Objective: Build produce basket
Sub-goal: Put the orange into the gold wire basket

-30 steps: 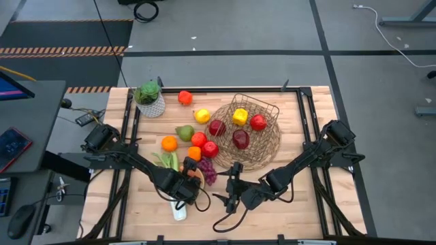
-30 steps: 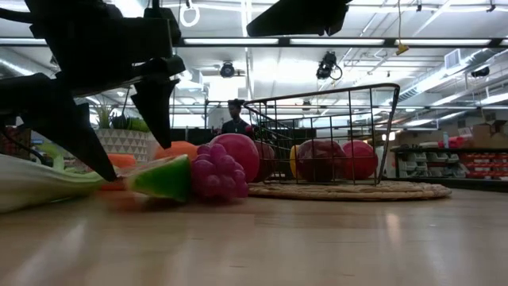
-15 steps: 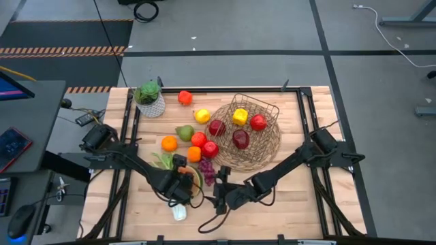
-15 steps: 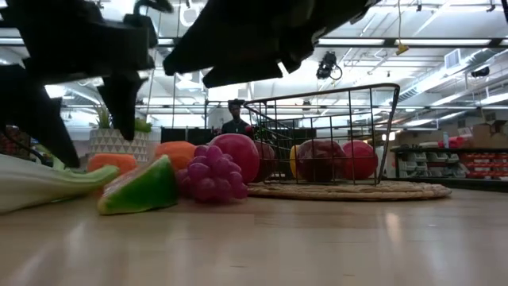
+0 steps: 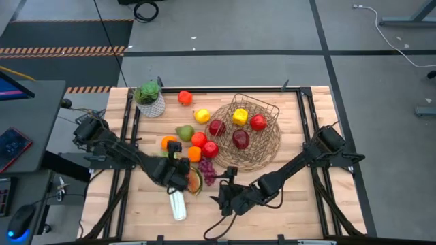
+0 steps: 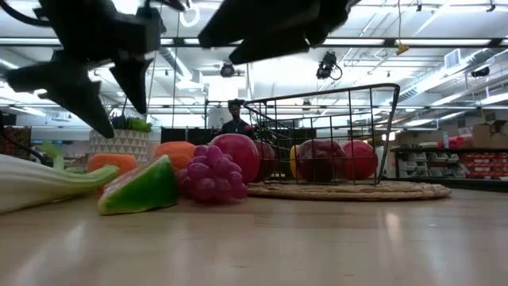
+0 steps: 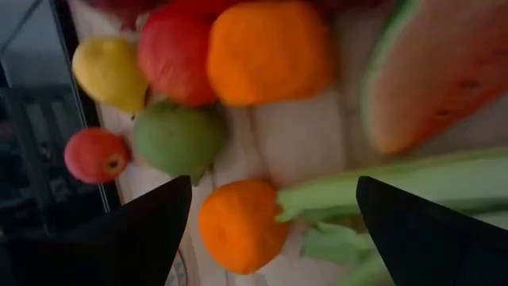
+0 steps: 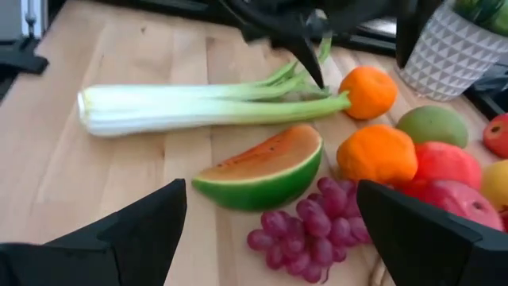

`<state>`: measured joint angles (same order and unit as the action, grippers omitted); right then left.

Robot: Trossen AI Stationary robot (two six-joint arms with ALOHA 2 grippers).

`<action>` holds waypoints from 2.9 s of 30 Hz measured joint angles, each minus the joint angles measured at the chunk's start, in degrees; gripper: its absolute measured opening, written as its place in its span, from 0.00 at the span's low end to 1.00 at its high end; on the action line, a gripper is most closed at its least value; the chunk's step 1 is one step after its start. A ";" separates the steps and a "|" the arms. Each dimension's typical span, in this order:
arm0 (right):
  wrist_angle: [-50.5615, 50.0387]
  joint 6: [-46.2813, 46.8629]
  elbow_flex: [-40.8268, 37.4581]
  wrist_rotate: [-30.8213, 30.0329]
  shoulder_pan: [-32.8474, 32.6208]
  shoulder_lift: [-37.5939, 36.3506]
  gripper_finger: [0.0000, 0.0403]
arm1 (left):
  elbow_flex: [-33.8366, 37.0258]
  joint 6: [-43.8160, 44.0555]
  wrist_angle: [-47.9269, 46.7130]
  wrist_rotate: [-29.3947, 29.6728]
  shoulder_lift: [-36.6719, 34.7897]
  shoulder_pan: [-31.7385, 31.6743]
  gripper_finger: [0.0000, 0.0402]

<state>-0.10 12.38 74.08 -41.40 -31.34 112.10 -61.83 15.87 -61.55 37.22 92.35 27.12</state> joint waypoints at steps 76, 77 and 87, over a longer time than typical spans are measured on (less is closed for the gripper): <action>-6.09 -1.62 -0.07 -13.02 -8.15 -8.09 0.91 | -4.62 -11.11 18.31 -47.25 -21.50 -29.16 0.81; -5.99 -1.90 -0.07 -14.30 -8.93 -8.46 0.91 | -4.16 -10.63 21.29 -49.08 -21.88 -28.67 0.81; 8.15 -27.43 -0.06 -24.03 -9.54 -5.36 0.91 | 2.01 -8.71 36.64 -52.11 -22.19 -22.72 0.81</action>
<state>8.05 -15.05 74.02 -65.43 -40.88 106.74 -59.81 7.17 -24.91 -14.88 70.16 4.40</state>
